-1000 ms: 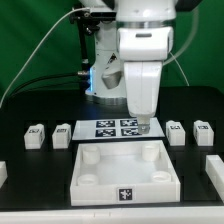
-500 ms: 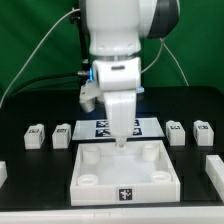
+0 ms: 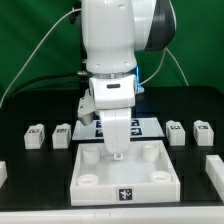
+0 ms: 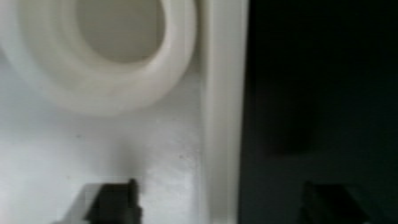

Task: Assemble one leg

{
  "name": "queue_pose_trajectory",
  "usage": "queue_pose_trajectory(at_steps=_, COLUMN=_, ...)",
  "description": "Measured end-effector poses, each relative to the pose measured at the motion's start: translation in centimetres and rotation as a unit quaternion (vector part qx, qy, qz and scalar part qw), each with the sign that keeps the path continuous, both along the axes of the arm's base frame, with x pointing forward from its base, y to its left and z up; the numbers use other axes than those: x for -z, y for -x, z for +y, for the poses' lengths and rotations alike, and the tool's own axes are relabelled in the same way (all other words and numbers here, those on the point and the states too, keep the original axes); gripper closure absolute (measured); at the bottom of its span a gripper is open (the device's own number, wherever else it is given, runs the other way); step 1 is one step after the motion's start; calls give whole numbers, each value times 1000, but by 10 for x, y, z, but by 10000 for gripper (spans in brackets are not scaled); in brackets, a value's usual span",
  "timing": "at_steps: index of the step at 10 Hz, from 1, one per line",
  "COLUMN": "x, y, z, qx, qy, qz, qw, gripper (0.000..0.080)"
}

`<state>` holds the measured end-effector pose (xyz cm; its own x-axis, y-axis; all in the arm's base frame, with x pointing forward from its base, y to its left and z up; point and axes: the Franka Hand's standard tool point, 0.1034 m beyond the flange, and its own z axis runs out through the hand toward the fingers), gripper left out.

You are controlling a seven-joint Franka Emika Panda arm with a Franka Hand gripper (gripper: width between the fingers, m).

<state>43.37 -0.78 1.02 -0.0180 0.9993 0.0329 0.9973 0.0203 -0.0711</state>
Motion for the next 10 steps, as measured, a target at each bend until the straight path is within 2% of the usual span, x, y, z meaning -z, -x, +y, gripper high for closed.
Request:
queue_pose_trajectory(at_steps=1, x=0, y=0, z=0, qx=0, qy=0, qz=0, qw=1000, gripper=423)
queue_pose_trajectory(at_steps=2, x=0, y=0, z=0, qx=0, qy=0, qz=0, qw=1000, gripper=625)
queue_pose_trajectory(at_steps=3, x=0, y=0, z=0, qx=0, qy=0, qz=0, qw=1000, gripper=625)
queue_pose_trajectory(at_steps=4, x=-1, y=-2, z=0, qx=1, qy=0, qz=-4, qw=1000, gripper=739)
queue_pose_trajectory(at_steps=10, x=-2, y=-6, z=1, qx=0, qy=0, qz=-10, qw=1000, gripper=739)
